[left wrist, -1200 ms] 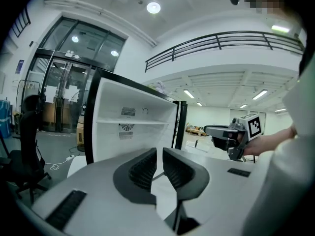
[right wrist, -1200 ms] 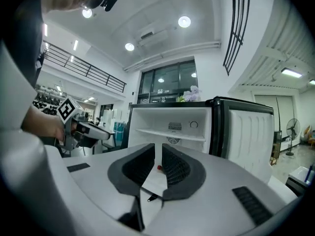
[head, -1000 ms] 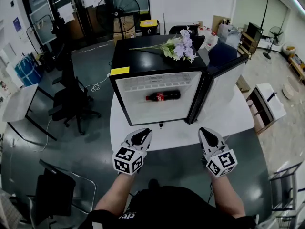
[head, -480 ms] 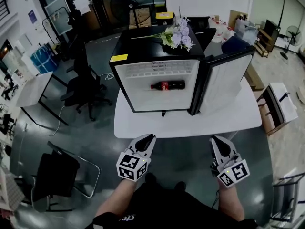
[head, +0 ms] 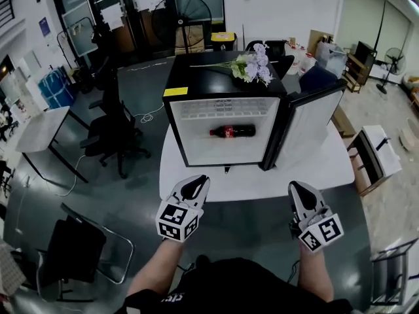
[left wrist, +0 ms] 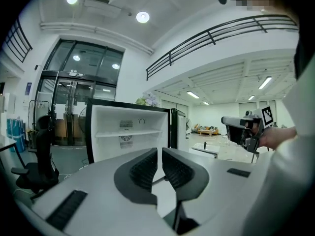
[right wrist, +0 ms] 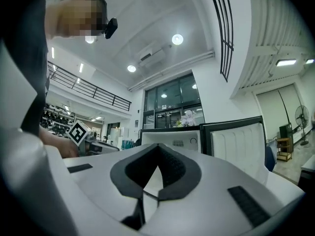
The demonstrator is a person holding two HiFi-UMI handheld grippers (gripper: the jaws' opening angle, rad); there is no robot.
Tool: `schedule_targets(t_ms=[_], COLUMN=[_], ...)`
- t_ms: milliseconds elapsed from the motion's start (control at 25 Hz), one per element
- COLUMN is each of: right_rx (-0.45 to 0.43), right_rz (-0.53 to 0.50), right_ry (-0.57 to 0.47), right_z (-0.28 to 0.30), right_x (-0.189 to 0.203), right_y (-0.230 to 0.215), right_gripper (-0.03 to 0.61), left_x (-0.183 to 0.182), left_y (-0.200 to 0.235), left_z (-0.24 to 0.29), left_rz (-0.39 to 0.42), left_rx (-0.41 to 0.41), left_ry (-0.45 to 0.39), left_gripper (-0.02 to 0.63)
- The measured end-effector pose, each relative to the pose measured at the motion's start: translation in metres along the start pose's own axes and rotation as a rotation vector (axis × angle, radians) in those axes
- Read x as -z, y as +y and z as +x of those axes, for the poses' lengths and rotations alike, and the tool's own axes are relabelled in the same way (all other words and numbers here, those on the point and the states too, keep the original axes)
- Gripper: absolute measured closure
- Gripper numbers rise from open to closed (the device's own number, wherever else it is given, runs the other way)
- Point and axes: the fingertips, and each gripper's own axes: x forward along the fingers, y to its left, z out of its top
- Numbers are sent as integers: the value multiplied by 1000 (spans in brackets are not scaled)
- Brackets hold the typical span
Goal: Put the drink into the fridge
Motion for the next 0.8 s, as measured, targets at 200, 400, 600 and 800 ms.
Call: schedule_targets(t_ms=[200,400,600,800], right_rx=[5,2,4,-4], right_rz=[-13,-10,-14,-17], right_ry=[10,42,50,50], right_z=[24,36,41,48], right_x=[0,10,14,13], right_y=[20,29,33,33], right_gripper=[566,566,566,566], left_x=[-4,-3,1,1], left_y=[19,38,48,52], left_z=[-6,-10,-11,-11], left_rz=[-3,-17,-31,-42], left_rx=[8,-1,-6,-7], left_ry=[-17,-24,-25,-30], left_gripper=[571,571,571,571])
